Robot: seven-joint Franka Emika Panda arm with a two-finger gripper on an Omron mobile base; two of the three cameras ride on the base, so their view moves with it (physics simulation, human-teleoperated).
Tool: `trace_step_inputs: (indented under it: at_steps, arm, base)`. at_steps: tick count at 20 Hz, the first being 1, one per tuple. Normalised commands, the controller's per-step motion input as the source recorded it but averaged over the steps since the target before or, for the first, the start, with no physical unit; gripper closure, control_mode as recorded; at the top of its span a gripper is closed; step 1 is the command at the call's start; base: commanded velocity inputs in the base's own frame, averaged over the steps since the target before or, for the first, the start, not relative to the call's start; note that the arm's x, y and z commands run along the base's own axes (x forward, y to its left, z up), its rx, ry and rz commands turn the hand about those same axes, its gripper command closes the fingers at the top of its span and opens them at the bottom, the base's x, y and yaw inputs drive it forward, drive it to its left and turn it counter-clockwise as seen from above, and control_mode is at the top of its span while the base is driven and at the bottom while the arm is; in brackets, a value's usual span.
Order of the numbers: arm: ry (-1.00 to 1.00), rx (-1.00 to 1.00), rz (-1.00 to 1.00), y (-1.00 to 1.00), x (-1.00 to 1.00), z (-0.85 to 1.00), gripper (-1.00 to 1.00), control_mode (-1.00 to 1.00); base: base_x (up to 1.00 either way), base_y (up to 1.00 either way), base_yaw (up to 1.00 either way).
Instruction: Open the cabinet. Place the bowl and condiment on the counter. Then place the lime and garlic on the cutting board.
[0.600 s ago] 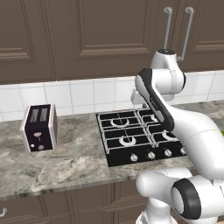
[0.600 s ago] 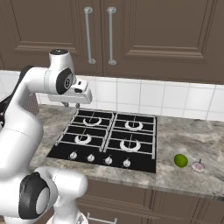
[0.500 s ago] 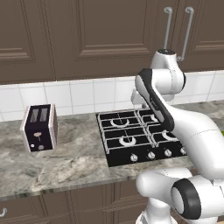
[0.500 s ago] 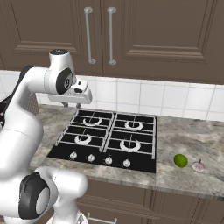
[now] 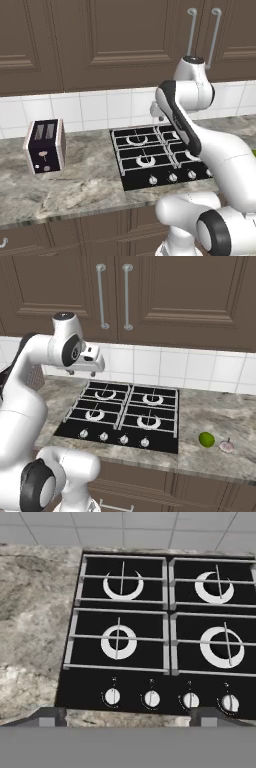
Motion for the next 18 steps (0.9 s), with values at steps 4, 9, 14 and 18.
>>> trace_step_inputs:
  at_steps: [4, 9, 14, 18]
  arm:
    - [-0.2, 0.02, 0.0, -0.03, 0.0, 0.23, -1.0, -1.0]
    - [-0.2, 0.03, 0.0, -0.08, 0.0, 0.38, -1.0, -1.0]
    - [-0.19, 0.04, 0.0, -0.26, 0.0, 0.53, -1.0, -1.0]
    - [-0.18, 0.03, -0.03, -0.34, 0.0, 0.55, -1.0, -1.0]
  base:
    - [0.0, 0.0, 0.0]
    - [0.0, 0.0, 0.0]
    - [0.0, 0.0, 0.0]
    - [0.0, 0.0, 0.0]
